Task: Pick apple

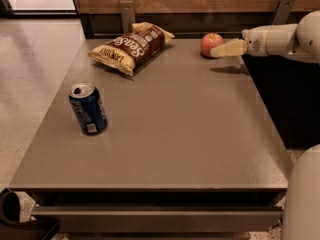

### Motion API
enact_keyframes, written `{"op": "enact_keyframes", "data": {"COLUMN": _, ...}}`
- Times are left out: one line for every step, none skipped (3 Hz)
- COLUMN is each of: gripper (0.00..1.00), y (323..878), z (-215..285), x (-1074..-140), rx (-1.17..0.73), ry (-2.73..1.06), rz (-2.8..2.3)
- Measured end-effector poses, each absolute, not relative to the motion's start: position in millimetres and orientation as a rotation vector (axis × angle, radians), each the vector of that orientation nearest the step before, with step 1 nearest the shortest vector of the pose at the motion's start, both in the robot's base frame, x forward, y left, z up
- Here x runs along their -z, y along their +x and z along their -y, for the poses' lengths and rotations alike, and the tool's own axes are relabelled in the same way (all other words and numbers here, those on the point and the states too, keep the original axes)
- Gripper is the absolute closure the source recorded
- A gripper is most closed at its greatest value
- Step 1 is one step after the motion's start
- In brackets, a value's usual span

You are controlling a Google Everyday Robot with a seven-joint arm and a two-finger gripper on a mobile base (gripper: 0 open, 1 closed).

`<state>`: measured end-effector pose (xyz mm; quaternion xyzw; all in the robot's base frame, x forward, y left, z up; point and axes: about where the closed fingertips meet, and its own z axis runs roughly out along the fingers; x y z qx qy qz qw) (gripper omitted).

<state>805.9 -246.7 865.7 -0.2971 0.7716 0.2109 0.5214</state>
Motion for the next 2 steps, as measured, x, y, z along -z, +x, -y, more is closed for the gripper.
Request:
{"op": "enact_keyframes", "data": {"gripper": 0.0, "y": 818, "z": 232, "x": -859, "rx": -0.52, "ry": -0.777, "rz": -1.815}}
{"op": "enact_keyframes", "data": {"gripper": 0.03, "y": 825, "z": 210, "x": -847, "rx": -0.557, "ry": -0.832, "rz": -1.82}}
